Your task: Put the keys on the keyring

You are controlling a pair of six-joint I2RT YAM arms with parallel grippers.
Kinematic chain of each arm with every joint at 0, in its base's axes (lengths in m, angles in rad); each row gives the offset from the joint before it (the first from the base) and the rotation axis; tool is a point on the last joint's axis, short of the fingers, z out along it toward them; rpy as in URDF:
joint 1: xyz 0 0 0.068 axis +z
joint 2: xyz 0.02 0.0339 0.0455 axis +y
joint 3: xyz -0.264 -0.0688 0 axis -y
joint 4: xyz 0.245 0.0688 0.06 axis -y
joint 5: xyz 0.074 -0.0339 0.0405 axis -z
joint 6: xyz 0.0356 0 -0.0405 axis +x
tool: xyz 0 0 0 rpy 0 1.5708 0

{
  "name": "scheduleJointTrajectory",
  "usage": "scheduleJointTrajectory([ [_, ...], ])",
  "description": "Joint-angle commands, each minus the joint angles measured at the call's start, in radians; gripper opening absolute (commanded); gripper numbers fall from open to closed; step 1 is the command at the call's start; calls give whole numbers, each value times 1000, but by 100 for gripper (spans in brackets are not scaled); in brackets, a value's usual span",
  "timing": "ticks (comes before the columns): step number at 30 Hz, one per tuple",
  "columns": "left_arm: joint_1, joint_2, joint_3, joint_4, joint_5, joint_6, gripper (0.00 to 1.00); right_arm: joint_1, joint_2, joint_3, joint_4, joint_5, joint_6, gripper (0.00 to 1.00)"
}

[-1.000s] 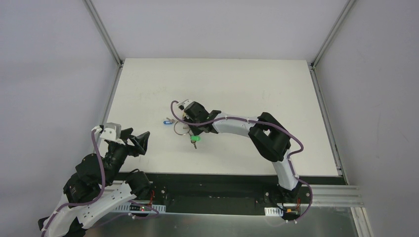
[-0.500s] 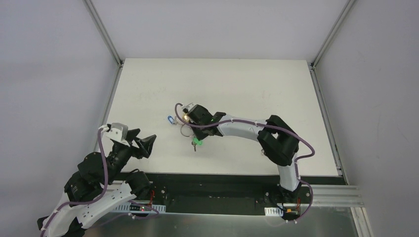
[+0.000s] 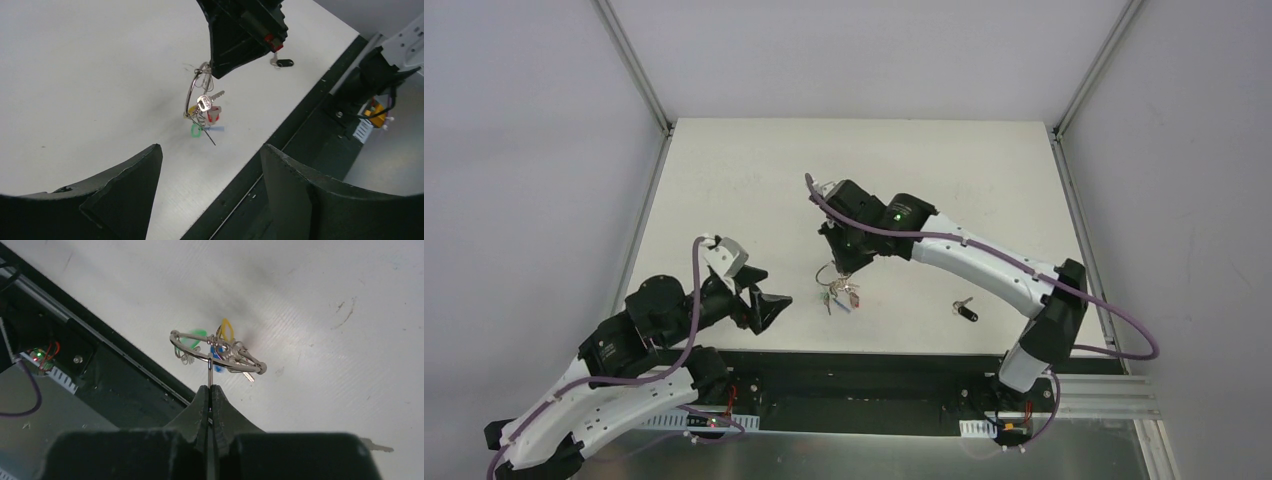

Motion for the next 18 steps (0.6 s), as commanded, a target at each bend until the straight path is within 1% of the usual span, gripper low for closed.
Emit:
scheduleJointTrajectory([
  [1,9,70,45,114,187,-81,70,32,-76,135,-267,-27,74,0],
  [5,9,92,19,202,252,-92,70,46,-123,142,-331,-70,124,0],
  [10,9,108,-26,291,285,-64,71,59,-182,152,-389,-115,186,0],
  [14,10,148,-80,411,362,-62,72,69,-182,191,-436,-118,230,0],
  [18,10,199,-104,492,415,-62,73,78,-166,218,-470,-136,267,0],
])
